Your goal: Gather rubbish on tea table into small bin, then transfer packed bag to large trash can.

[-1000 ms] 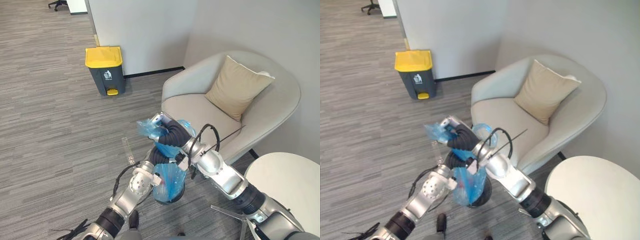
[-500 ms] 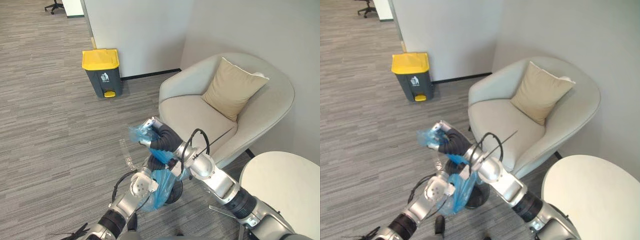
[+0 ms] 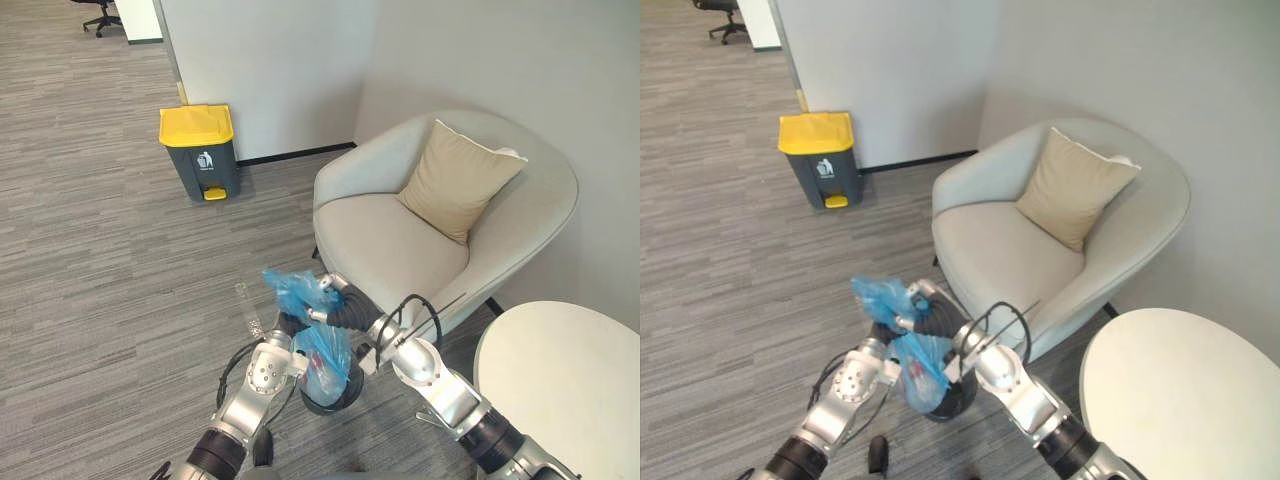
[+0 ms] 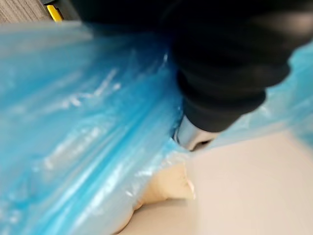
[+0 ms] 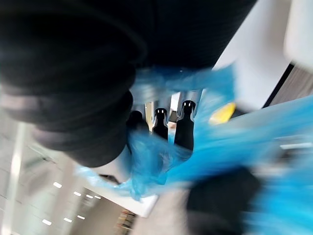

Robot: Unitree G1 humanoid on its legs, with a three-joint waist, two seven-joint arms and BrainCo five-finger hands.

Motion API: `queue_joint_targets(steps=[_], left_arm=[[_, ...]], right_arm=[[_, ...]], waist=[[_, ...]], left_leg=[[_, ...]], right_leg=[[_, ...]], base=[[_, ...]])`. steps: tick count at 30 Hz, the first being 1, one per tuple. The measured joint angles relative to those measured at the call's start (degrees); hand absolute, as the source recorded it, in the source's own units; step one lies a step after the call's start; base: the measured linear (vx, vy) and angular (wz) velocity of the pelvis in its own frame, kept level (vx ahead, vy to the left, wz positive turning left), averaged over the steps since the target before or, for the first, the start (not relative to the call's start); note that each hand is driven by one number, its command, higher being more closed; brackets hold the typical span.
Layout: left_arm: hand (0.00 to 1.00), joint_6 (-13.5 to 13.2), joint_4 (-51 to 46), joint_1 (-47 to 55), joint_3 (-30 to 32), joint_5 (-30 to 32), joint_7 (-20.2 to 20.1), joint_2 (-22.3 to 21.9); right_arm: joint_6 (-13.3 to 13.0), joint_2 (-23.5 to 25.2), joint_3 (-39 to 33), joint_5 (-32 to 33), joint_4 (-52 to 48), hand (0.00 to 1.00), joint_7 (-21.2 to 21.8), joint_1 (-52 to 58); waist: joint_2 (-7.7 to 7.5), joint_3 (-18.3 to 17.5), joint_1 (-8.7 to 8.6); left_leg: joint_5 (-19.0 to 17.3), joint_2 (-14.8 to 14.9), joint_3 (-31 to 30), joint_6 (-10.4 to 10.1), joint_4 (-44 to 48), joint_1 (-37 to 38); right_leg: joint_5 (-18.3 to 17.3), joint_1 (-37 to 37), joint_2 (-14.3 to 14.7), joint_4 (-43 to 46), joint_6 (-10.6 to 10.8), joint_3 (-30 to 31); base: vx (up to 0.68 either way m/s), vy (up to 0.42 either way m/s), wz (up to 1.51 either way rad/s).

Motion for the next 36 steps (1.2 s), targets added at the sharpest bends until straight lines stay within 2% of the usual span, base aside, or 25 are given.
queue_joint_targets(steps=[1, 3, 6, 10, 12, 17, 19, 22, 24, 30, 36], left_arm=[[1.0, -0.01, -0.25, 0.08, 0.13, -0.18, 0.01, 0.13], [1.0, -0.03, -1.26, 0.35, 1.42, -0.54, 0.05, 0.23], [1.0, -0.42, -2.53, 1.21, 2.56, -1.1, 0.4, 0.56], [1.0, -0.44, -3.85, 3.78, 5.53, -1.49, 1.23, 0.55], [1.0, -0.44, -4.29, 5.97, 7.8, -1.51, 1.22, 0.2], [1.0, -0.44, -4.23, 11.15, 10.73, -2.58, 1.07, -0.77], [1.0, -0.44, -2.64, 12.58, 10.96, -2.78, 0.89, -1.72], [1.0, -0.39, 3.29, 13.71, 12.92, -3.63, -0.38, -2.27], [1.0, -0.22, 8.56, 14.64, 15.45, -3.99, -1.63, -2.24], [1.0, 1.05, 21.93, 15.89, 21.26, -4.41, -4.31, -3.12], [1.0, 2.02, 32.2, 15.96, 25.93, -5.57, -4.79, -4.68]], right_arm=[[0.0, -0.78, -0.42, -1.3, 0.0, 0.0, -0.38, 0.12], [-0.42, -3.97, -4.1, -8.3, -0.03, 0.0, -2.89, 0.54], [-1.16, -6.19, -8.97, -13.9, -0.77, 0.0, -6.28, 2.91], [-1.09, -5.92, -15.53, -18.51, -0.97, 0.0, -9.93, 7.54], [-0.98, -4.55, -19.72, -20.13, -1.12, 0.0, -11.65, 10.49], [0.26, 4.17, -27.0, -20.03, -0.57, 0.0, -14.39, 16.42], [0.67, 7.81, -28.31, -19.38, 2.02, 0.0, -14.31, 18.76], [1.5, 11.95, -29.34, -15.06, 11.88, 0.0, -13.36, 19.99], [2.97, 14.96, -31.89, -10.47, 20.82, 0.0, -11.66, 20.45], [4.7, 17.3, -37.29, -1.76, 37.11, 0.0, -9.36, 20.42], [5.95, 19.16, -41.66, 5.79, 46.18, 0.0, -8.92, 20.09]], waist=[[0.0, 0.0, 0.01], [0.01, 0.01, 0.03], [0.02, 0.01, 0.02], [0.12, -0.02, -0.04], [0.38, -0.15, -0.12], [1.62, -0.64, -0.54], [2.14, -0.72, -0.53], [2.53, -0.56, -0.63], [2.73, -0.42, -0.6], [3.19, 0.08, -0.19], [2.68, 0.71, -0.04]], left_leg=[[0.0, -0.02, 0.0, 0.0, 0.0, 0.0], [0.04, -0.15, 0.03, 0.06, 0.01, -0.01], [0.24, -0.24, 0.16, 0.32, 0.02, 0.0], [0.3, -0.29, 0.36, 0.34, 0.29, 0.03], [0.36, -0.44, 0.39, 0.36, 0.3, 0.14], [0.33, -0.36, 0.32, 0.34, 0.29, 0.32], [0.25, -0.37, 0.03, 0.25, 0.24, 0.41], [-0.66, -0.49, -0.64, -0.06, -0.02, 1.18], [-0.75, -0.55, -1.13, -0.16, -0.03, 1.3], [-1.14, -1.11, -1.13, -0.05, -0.03, 1.51], [-2.18, -2.33, -1.09, -0.28, -0.02, 4.13]], right_leg=[[0.0, 0.0, 0.0, 0.0, 0.01, -0.01], [-0.01, 0.0, -0.08, 0.0, 0.04, 0.02], [-0.05, -0.02, -0.18, -0.08, 0.11, 0.12], [-0.04, -0.01, -0.23, -0.24, 0.1, 0.3], [-0.03, 0.02, -0.31, 0.09, 0.08, 0.14], [-0.23, 0.12, -0.3, 0.0, 0.01, -0.06], [-0.43, 0.32, -0.29, 0.03, 0.0, -0.15], [-1.0, 1.59, -0.38, -0.04, -0.01, -0.82], [-1.81, 1.88, -0.43, 0.03, 0.17, -1.29], [-2.5, 2.14, -1.0, 0.33, 0.46, -1.51], [-3.94, 4.27, -2.28, 1.65, 0.5, -1.69]], base=[[0.0, 0.0, 0.0], [0.0, 0.0, 0.0], [0.0, 0.0, 0.0], [0.0, 0.0, -0.02], [0.0, 0.0, 0.0], [0.0, 0.0, 0.0], [0.0, 0.0, 0.07], [0.0, -0.001, 0.13], [-0.01, -0.008, 0.09], [0.03, -0.005, 0.03], [0.08, -0.011, 0.04]])
